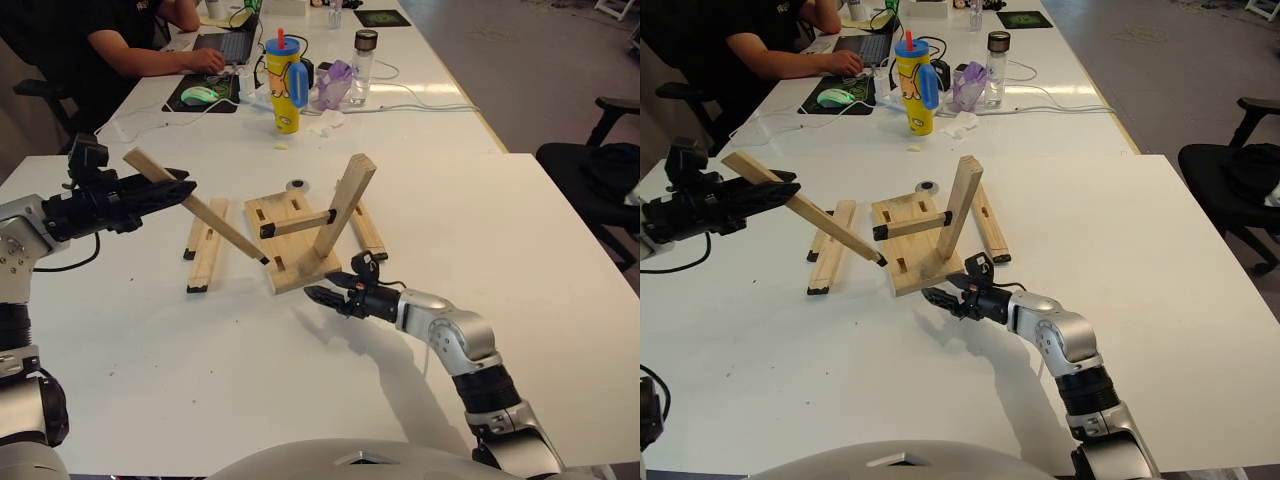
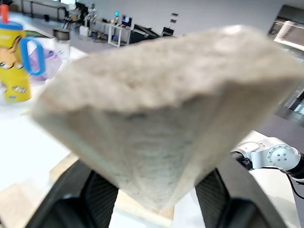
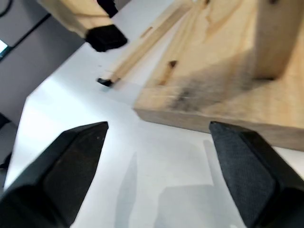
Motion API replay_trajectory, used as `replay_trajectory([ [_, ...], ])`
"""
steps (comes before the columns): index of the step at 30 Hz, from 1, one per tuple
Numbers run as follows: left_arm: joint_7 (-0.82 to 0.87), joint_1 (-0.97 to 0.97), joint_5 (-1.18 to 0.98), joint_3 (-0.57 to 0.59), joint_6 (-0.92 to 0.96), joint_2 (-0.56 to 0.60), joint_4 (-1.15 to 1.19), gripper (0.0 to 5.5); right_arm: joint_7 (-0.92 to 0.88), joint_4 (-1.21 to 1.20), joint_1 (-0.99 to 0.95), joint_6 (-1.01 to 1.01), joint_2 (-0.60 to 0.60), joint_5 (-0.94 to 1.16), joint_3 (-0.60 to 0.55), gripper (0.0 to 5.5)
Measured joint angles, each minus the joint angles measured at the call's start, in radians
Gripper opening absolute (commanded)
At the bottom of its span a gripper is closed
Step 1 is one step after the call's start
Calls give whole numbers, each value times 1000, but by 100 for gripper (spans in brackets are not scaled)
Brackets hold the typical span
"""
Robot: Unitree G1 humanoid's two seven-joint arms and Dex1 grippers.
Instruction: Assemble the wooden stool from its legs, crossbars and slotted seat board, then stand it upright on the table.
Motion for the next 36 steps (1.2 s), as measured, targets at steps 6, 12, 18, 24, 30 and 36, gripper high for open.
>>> replay_trajectory([
  [6, 1, 0, 41, -62, -25, -31, -21, 206, 5, -28, 2, 1, 18, 38, -37, 260],
  [12, 7, -6, 62, -108, -42, -75, -22, 206, -47, 90, -40, -162, 57, -130, 20, 260],
  [18, 3, -31, 102, -139, -73, -79, -17, 206, -98, 227, -78, -319, 113, -278, 73, 260],
  [24, -14, -48, 159, -168, -118, -76, 0, 206, -97, 277, -108, -364, 109, -355, 113, 260],
  [30, -36, -58, 219, -218, -158, -32, -61, 206, -84, 275, -113, -369, 100, -388, 129, 260],
  [36, -20, -58, 287, -282, -172, 8, -183, 206, -81, 272, -112, -369, 98, -401, 133, 260],
])
